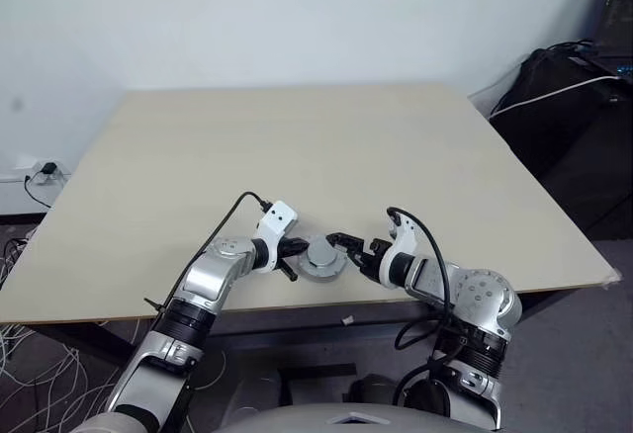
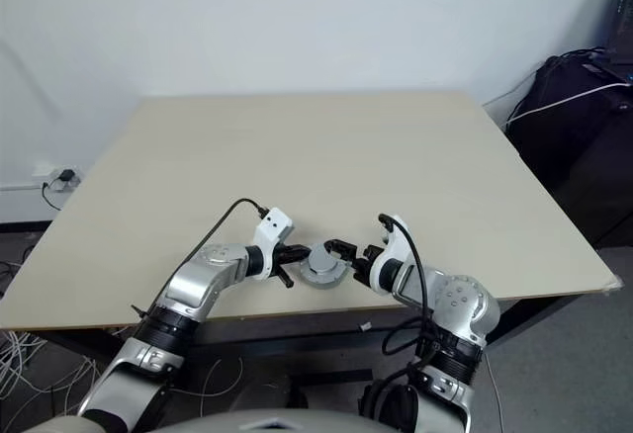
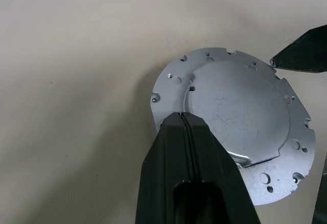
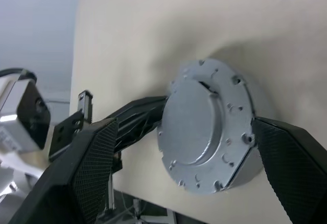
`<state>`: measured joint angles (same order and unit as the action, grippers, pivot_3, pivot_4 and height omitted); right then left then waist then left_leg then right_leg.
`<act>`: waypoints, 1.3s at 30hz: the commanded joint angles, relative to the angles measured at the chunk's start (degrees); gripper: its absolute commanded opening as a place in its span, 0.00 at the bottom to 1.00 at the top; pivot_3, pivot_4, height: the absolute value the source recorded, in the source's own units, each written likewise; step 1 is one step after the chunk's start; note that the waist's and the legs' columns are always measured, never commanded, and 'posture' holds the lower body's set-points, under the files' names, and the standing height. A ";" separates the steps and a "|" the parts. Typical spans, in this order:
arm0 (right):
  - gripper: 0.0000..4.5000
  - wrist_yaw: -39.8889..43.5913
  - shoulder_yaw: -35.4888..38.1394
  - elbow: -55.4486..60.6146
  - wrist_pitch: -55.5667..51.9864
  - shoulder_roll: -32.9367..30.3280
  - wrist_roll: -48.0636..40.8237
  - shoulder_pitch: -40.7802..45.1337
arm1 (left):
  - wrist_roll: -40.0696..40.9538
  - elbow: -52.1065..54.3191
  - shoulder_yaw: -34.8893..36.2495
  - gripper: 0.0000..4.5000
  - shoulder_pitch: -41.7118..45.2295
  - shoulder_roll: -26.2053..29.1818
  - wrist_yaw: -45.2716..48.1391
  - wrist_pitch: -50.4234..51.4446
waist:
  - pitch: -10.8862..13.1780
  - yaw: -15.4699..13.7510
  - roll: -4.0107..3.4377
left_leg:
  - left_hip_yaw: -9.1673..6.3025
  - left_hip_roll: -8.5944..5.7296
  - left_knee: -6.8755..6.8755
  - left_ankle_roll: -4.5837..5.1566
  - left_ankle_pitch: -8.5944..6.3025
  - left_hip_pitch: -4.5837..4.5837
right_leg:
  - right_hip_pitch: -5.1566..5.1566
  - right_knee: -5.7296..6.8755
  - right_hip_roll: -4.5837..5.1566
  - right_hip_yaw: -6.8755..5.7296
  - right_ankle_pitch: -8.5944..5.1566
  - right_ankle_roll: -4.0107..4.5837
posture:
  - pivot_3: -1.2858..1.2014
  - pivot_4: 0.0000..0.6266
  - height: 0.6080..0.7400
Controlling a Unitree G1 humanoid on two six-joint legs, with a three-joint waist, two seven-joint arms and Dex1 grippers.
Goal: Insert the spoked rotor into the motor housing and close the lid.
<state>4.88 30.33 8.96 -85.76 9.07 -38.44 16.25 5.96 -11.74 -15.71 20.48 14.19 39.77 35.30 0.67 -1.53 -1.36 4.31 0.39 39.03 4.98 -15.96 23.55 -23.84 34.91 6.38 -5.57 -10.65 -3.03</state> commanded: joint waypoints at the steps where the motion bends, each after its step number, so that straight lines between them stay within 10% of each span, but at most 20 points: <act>1: 0.99 0.12 -3.70 -1.90 2.63 5.45 -0.25 -2.03 | -0.41 -1.14 -1.70 0.00 -1.10 -0.40 0.27 1.04 | -0.01 0.22 -0.01 | 0.00 0.01 0.00 -0.01 0.00 -0.01 | 0.00 0.00 0.00 0.00 -0.01 -0.03 | 0.52 0.00 1.00; 39: 0.99 2.57 -7.08 -5.45 5.12 0.87 -4.30 -4.83 | -0.89 -0.60 -1.36 0.00 -1.53 -0.35 0.28 1.29 | -0.01 0.50 -0.05 | -0.01 0.01 0.01 -0.09 -0.08 -0.04 | 0.03 0.00 0.02 0.01 -0.01 -0.04 | 0.52 0.00 1.00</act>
<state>6.51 24.52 3.21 -80.57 5.86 -40.91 11.98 5.37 -11.08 -15.22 19.87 14.16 39.71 35.39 0.66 -1.04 -1.42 4.29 0.41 39.04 4.89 -16.03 23.51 -23.81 34.91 6.41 -5.56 -10.66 -3.07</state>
